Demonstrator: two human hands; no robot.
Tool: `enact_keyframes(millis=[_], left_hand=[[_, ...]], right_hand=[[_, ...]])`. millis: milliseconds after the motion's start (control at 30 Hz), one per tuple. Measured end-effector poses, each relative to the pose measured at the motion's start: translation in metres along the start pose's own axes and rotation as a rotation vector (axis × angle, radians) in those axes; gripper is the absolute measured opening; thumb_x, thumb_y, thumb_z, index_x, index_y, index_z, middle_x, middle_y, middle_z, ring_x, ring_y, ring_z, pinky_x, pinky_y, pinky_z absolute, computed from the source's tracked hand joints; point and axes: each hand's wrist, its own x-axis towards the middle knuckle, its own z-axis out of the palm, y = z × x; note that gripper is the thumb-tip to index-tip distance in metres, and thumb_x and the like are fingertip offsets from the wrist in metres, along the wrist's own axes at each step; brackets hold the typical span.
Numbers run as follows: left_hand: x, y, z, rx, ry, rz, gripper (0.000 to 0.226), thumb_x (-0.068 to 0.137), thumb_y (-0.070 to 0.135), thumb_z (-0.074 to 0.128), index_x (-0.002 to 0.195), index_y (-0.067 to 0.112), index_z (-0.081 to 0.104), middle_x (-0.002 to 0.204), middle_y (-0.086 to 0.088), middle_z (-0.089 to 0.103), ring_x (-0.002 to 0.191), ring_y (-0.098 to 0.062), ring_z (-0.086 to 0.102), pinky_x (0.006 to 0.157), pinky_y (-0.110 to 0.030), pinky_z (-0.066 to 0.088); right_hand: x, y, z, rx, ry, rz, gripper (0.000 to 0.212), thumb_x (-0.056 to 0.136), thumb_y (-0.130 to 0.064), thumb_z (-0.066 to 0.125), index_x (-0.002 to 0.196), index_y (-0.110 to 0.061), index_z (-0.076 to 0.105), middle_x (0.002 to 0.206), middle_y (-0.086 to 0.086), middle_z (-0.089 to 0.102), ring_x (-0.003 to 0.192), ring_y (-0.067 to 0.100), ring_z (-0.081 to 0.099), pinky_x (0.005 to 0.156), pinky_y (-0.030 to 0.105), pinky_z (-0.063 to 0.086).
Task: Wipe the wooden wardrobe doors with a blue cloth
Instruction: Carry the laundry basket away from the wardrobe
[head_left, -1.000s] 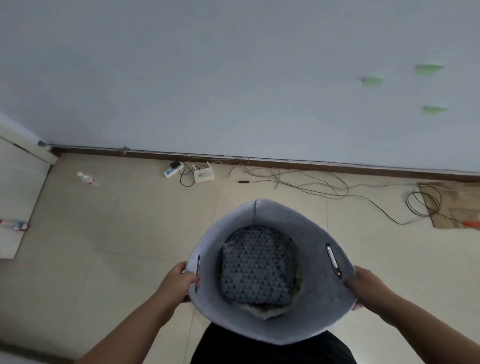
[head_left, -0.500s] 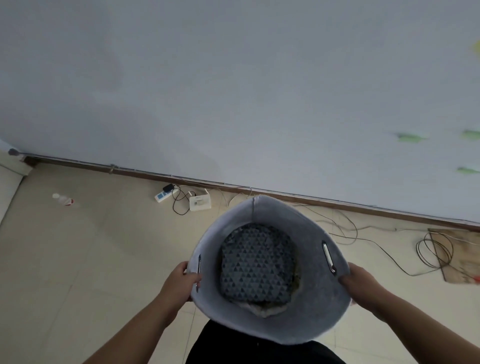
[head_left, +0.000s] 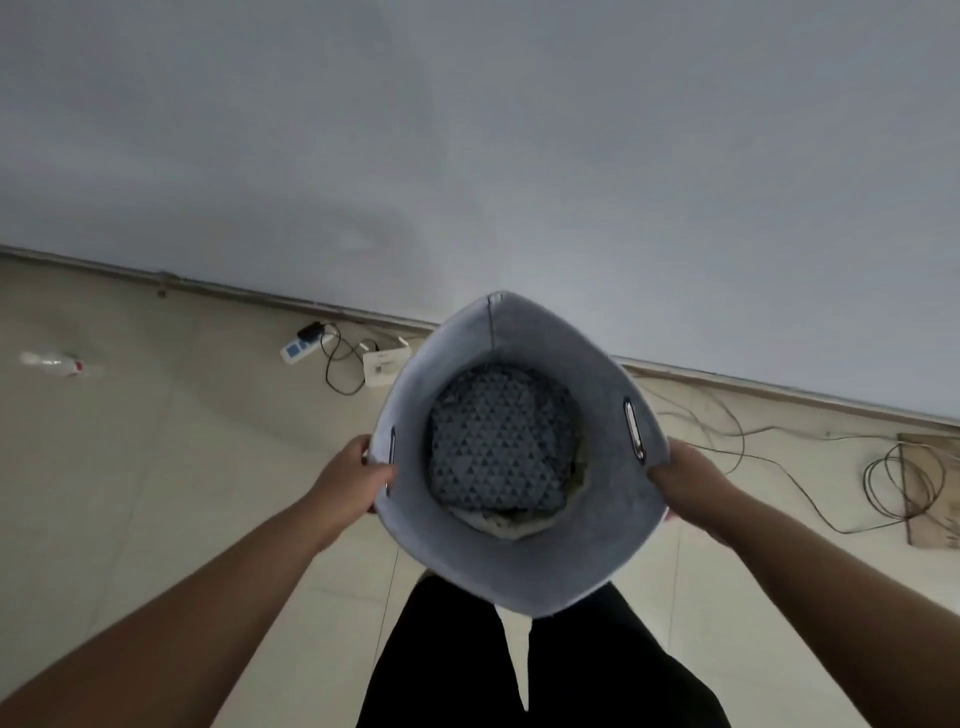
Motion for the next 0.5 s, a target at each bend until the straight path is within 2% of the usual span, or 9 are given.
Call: enact_keyframes(millis=[167,300,367,433,500], left_hand=[[0.091,0.002,0.008,0.029,0.077,-0.067,0.033,0.069,0.021,0.061,0.102,0.021,0.063,0.102,-0.011,0.073,0.094,-0.034,0.071,0.081,-0.054,0.062],[0.167,-0.02,0.021,0.061,0.146,-0.071,0.024,0.08,0.013,0.061,0.103,0.015,0.065,0.101,-0.013,0.074,0.095,-0.037,0.071,0.084,-0.054,0.06],[0.2,-0.032,0.028,0.079,0.148,-0.091,0.02,0.089,0.014,0.054,0.103,0.014,0.069,0.098,-0.009,0.075,0.098,-0.035,0.071,0.081,-0.045,0.059],[0.227,-0.042,0.035,0.09,0.135,-0.113,0.023,0.094,0.015,0.05,0.101,0.012,0.071,0.096,-0.008,0.076,0.099,-0.035,0.072,0.076,-0.038,0.056],[0.246,-0.049,0.041,0.119,0.124,-0.103,0.022,0.096,0.02,0.051,0.101,0.011,0.07,0.096,-0.011,0.075,0.096,-0.035,0.071,0.078,-0.042,0.057]], right_hand=[[0.104,-0.019,0.02,-0.086,-0.064,0.001,0.022,0.078,-0.019,0.048,0.084,-0.021,0.07,0.077,0.001,0.076,0.069,0.028,0.074,0.057,0.047,0.065],[0.176,-0.019,0.055,-0.092,-0.076,0.017,0.022,0.078,-0.024,0.048,0.082,-0.027,0.069,0.071,-0.005,0.075,0.064,0.024,0.075,0.055,0.045,0.065],[0.206,-0.014,0.075,-0.077,-0.056,0.038,0.02,0.073,-0.026,0.048,0.079,-0.026,0.068,0.069,-0.004,0.074,0.065,0.024,0.074,0.056,0.045,0.065],[0.232,-0.007,0.094,-0.09,0.001,0.051,0.021,0.076,-0.026,0.047,0.08,-0.02,0.067,0.075,0.002,0.073,0.069,0.028,0.072,0.062,0.049,0.065],[0.251,0.001,0.112,-0.119,0.061,0.067,0.022,0.084,-0.024,0.046,0.085,-0.017,0.067,0.082,0.007,0.073,0.072,0.029,0.07,0.071,0.05,0.063]])
